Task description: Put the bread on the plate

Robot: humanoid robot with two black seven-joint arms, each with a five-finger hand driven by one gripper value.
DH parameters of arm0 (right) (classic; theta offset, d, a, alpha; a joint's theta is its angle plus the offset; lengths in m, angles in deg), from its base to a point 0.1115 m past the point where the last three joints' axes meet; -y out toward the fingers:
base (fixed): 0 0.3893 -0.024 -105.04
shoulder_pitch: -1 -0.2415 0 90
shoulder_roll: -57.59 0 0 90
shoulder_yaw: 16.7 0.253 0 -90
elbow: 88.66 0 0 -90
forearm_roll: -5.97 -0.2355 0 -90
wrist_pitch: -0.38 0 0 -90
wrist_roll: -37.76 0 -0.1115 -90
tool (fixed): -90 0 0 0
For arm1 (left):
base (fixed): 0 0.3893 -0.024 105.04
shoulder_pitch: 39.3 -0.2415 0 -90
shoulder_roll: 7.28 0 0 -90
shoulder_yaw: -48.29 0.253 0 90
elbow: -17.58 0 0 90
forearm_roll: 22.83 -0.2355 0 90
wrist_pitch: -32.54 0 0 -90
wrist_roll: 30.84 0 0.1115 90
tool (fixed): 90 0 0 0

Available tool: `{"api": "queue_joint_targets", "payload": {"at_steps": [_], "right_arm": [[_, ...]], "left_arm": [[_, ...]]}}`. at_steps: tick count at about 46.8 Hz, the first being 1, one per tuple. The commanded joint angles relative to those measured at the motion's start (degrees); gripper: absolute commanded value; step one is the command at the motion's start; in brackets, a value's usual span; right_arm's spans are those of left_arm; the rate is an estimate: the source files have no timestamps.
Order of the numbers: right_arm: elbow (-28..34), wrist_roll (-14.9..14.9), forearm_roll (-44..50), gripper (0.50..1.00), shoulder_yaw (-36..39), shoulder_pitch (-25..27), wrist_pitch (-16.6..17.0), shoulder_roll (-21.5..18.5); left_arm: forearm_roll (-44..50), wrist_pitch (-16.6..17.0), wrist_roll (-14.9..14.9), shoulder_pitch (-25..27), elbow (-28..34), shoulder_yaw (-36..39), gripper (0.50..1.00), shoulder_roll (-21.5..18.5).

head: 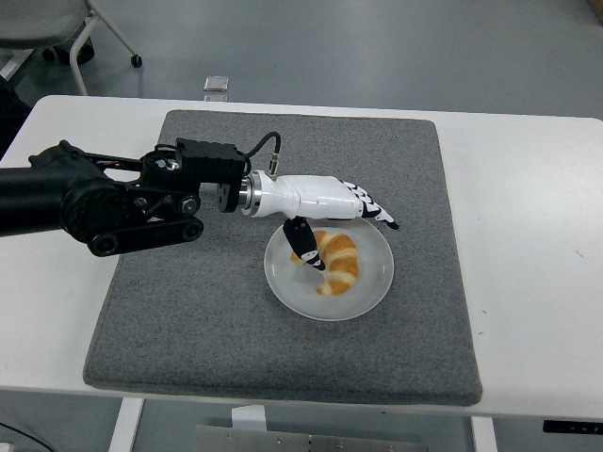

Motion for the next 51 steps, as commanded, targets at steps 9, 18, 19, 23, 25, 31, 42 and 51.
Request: {"api": "queue_joint_targets", "payload": {"at_steps": [9, 18, 19, 23, 25, 31, 42, 51], "right_arm": [[0.0, 0.0, 0.0, 0.932, 0.0, 0.0, 0.0, 0.0], [0.0, 0.0, 0.0, 0.932, 0.0, 0.0, 0.0, 0.0], [0.0, 0.0, 0.0, 0.93, 0.0, 0.0, 0.0, 0.0], [0.0, 0.0, 0.0, 0.93, 0.1, 0.0, 0.0, 0.0], [0.0, 0.0, 0.0, 0.93, 0.0, 0.0, 0.0, 0.0], [0.0, 0.0, 0.0, 0.93, 0.0, 0.0, 0.0, 0.0], [0.0, 0.0, 0.0, 0.93, 0.0, 0.0, 0.0, 0.0], [0.0, 0.0, 0.0, 0.93, 0.0, 0.0, 0.0, 0.0]], "left_arm": [[12.6, 0.1, 0.0, 1.2, 0.9, -3.3, 0.992, -1.3], [37.1, 1.8, 0.5, 0.6, 0.1, -9.7, 0.992, -1.3], [40.0, 2.4, 0.5, 0.5, -0.2, -10.4, 0.992, -1.3], [48.2, 4.7, 0.5, 0.4, -2.0, -12.5, 0.992, -1.4], [50.8, 5.6, 0.6, 0.2, -2.9, -13.6, 0.992, -1.7], [57.2, 7.1, 0.9, -1.3, -5.4, -16.9, 0.992, -2.1], [73.7, 10.9, 3.0, -4.3, -12.0, -24.4, 0.992, -2.0], [84.2, 11.0, 8.1, -4.6, -15.7, -25.5, 0.994, -4.0]]}}
